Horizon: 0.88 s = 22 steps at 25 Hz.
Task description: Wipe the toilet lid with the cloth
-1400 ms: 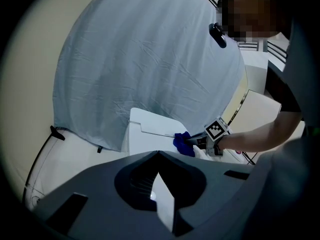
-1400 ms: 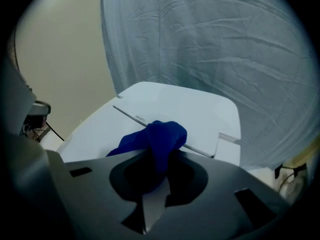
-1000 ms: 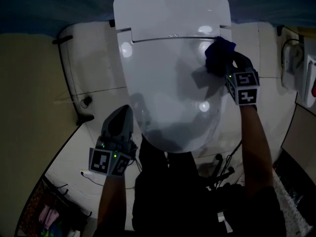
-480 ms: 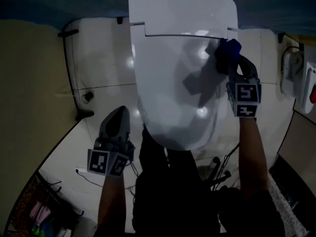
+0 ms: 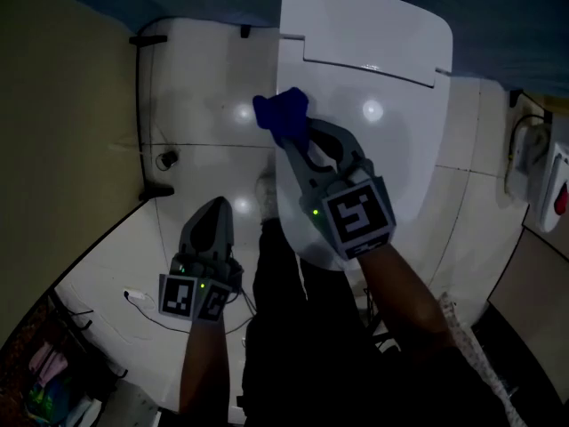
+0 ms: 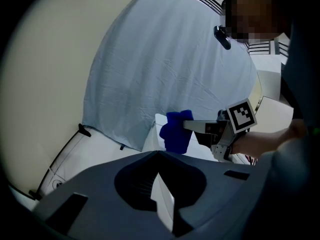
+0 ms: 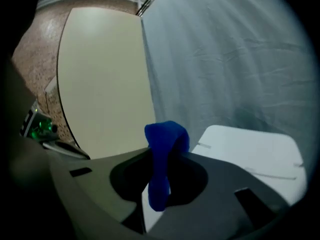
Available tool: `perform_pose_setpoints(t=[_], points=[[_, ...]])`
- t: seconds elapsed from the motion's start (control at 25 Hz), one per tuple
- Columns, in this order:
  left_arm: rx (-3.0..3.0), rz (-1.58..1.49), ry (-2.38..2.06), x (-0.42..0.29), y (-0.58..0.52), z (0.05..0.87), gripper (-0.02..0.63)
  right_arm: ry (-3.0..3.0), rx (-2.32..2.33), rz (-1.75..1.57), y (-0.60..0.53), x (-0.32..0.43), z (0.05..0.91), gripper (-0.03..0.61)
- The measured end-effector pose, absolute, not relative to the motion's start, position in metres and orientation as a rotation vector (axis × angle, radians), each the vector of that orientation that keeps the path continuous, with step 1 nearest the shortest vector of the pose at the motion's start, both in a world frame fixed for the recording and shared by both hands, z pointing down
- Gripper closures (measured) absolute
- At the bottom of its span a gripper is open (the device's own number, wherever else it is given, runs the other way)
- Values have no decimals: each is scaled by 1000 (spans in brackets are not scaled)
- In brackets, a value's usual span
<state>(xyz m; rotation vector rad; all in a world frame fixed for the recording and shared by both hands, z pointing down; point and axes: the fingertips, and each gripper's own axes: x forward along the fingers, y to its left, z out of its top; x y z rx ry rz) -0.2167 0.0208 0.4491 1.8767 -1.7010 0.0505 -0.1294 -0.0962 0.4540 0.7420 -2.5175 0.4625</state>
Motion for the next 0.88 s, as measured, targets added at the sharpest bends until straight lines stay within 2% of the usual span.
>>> perform_pose_setpoints(t=[0.12,0.24,0.48,0.88], points=[[1864,70,-1701,-222,33,456,626,-2493,745,767,-88,-149,487,525],[1860,100,-1677,-220,39,466,624,-2363,769,880,-86,-133,531,525],[1881,122,-1623,-201,36,476,624,-2206,749,618,-80,-91,576,525],[1957,174,-1510,-144,15,481,624,-2145,790,432,-86,-5,577,523]])
